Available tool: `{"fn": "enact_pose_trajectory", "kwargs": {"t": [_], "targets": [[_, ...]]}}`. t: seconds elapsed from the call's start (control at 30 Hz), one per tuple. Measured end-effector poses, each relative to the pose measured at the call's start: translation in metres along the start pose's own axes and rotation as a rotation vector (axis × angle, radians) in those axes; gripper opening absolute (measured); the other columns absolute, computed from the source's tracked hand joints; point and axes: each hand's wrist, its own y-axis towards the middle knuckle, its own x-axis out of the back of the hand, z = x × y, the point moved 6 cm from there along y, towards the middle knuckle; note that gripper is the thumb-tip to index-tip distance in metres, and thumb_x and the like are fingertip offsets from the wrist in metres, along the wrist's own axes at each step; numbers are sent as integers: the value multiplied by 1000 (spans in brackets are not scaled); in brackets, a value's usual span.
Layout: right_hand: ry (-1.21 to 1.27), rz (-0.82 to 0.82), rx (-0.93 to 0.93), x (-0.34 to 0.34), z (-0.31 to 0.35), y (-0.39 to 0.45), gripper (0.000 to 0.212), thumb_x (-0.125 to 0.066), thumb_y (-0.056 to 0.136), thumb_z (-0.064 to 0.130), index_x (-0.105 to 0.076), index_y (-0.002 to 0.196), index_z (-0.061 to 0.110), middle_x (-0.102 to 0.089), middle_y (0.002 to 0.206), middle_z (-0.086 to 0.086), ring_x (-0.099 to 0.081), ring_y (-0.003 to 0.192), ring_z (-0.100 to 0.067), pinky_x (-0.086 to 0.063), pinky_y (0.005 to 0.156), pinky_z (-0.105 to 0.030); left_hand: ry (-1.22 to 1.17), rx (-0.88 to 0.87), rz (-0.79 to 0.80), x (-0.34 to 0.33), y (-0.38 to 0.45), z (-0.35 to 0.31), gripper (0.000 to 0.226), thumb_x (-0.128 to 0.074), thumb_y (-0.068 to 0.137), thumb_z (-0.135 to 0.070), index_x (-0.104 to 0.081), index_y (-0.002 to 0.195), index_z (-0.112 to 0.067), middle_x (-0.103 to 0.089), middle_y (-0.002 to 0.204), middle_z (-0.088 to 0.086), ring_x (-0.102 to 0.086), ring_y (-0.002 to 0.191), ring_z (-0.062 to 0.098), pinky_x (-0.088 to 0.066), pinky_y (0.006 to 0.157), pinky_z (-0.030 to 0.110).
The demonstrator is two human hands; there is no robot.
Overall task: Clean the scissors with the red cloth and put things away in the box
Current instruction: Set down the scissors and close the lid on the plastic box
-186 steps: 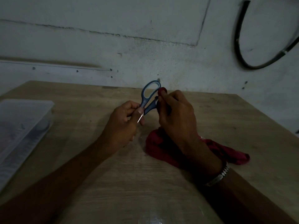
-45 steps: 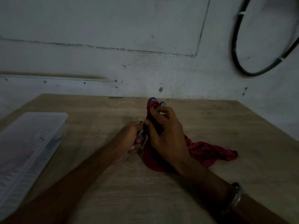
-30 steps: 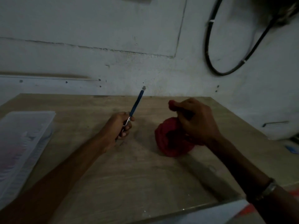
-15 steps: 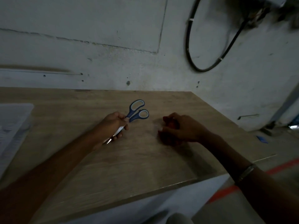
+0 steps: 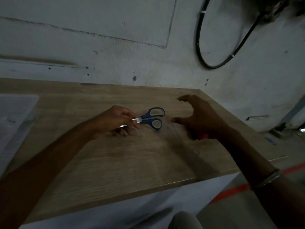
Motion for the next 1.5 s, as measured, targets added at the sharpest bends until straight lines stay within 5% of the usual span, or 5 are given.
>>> {"fn": "enact_pose_trajectory", "kwargs": {"t": [0.2, 0.43, 0.6, 1.27, 1.5], "targets": [[143, 306, 338, -57, 80, 12, 67, -74, 97, 46, -48, 156, 28, -51, 160, 1, -55, 134, -12, -45, 106, -19, -22, 71, 298, 9, -18, -1, 25, -62, 97, -14, -69, 120, -9, -77, 110, 15, -71, 72, 14, -53, 50, 19], [190, 116, 19, -80, 66, 5, 24, -69, 102, 38, -82, 115, 23, -79, 102, 7, -63, 72, 4, -52, 63, -6, -524, 212, -250, 67, 3, 32, 22, -64, 95, -7, -64, 114, 3, -67, 123, 28, -76, 83, 19, -63, 65, 24], [43, 32, -112, -81, 78, -24, 49, -65, 95, 61, -78, 116, 19, -79, 105, -5, -71, 99, -22, -63, 83, -41, -342, 125, -255, 59, 2, 23, 22, -64, 96, -16, -65, 116, -7, -77, 108, 14, -76, 96, 23, -63, 75, 30], [-2, 62, -13, -56, 174, -64, 37, -62, 95, 49, -71, 108, 16, -73, 113, -11, -67, 114, -36, -58, 93, -45, 689, -90, -1289, 70, -290, -12, 26, -61, 95, -39, -66, 112, -21, -66, 117, -1, -56, 112, 17, -42, 92, 29], [417, -8, 443, -59, 350, -85, 25, -66, 96, 27, -80, 114, 16, -75, 116, -10, -70, 111, -31, -55, 90, -38, 100, 187, -1369, 105, -339, 78, 92, -65, 80, -68, -27, 152, -24, -42, 153, 13, -45, 137, 31, -43, 109, 50]]}}
